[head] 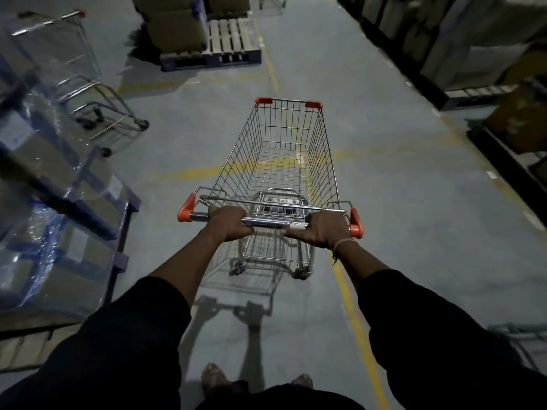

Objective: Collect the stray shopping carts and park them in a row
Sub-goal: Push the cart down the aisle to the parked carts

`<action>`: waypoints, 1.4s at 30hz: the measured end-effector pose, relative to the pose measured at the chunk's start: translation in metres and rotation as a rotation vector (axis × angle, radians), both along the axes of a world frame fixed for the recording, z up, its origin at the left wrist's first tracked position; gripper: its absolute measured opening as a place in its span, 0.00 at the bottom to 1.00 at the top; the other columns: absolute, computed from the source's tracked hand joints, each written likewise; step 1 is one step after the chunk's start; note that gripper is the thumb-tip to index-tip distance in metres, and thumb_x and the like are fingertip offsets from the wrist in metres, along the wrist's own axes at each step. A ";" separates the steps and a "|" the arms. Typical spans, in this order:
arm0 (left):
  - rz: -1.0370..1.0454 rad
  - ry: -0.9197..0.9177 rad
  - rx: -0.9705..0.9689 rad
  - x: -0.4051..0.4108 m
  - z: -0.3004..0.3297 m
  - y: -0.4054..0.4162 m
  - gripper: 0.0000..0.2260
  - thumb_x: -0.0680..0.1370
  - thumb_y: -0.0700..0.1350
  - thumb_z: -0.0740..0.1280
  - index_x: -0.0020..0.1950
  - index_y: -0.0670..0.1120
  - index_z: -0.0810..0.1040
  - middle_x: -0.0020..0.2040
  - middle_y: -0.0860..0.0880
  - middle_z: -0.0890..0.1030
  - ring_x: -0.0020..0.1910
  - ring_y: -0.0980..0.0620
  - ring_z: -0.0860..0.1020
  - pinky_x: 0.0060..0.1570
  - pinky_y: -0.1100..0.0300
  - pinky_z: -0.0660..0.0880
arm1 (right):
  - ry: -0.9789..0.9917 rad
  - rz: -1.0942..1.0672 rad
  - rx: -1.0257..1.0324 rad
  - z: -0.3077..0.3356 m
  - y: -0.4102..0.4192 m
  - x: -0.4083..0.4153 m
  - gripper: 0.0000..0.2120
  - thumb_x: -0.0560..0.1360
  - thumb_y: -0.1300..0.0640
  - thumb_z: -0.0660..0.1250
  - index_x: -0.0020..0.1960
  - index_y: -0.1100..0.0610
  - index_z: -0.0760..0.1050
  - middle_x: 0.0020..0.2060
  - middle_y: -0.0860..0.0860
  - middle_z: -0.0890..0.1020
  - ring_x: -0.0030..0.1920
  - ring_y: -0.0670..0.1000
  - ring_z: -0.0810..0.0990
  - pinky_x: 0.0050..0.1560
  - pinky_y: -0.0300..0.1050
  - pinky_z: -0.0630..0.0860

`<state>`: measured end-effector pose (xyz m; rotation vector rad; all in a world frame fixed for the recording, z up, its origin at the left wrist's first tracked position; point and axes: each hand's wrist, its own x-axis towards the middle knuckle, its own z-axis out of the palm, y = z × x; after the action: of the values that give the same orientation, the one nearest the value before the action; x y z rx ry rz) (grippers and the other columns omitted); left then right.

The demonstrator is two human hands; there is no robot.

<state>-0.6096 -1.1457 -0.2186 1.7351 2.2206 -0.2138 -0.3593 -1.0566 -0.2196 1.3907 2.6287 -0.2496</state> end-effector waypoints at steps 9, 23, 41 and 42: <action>-0.136 0.086 0.020 0.067 -0.010 0.084 0.10 0.76 0.57 0.68 0.49 0.52 0.79 0.46 0.50 0.80 0.54 0.44 0.81 0.61 0.47 0.66 | -0.131 -0.151 0.087 -0.010 0.031 0.073 0.28 0.77 0.31 0.64 0.52 0.56 0.81 0.46 0.55 0.85 0.47 0.59 0.84 0.42 0.48 0.73; -0.442 0.169 0.077 0.151 -0.005 0.246 0.08 0.77 0.53 0.68 0.51 0.51 0.80 0.43 0.51 0.75 0.54 0.44 0.81 0.60 0.48 0.67 | -0.106 -0.509 0.054 -0.010 0.112 0.149 0.20 0.77 0.38 0.67 0.52 0.55 0.81 0.48 0.54 0.85 0.48 0.59 0.84 0.43 0.48 0.74; -0.815 0.171 0.191 0.291 -0.025 0.387 0.11 0.76 0.54 0.68 0.54 0.50 0.79 0.53 0.49 0.83 0.54 0.44 0.82 0.60 0.50 0.67 | -0.078 -0.877 0.021 -0.014 0.164 0.262 0.16 0.74 0.39 0.67 0.46 0.52 0.81 0.44 0.52 0.85 0.45 0.57 0.83 0.41 0.46 0.73; -0.832 0.172 0.199 0.303 -0.025 0.393 0.11 0.76 0.54 0.68 0.54 0.50 0.79 0.53 0.49 0.83 0.54 0.44 0.82 0.60 0.50 0.67 | -0.074 -0.891 0.023 -0.014 0.167 0.272 0.16 0.74 0.39 0.67 0.47 0.52 0.81 0.44 0.52 0.85 0.45 0.57 0.83 0.41 0.46 0.73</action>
<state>-0.3065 -0.7531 -0.2438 2.7562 1.5162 -0.3375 -0.0876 -0.8901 -0.2337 2.4233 1.7835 -0.2495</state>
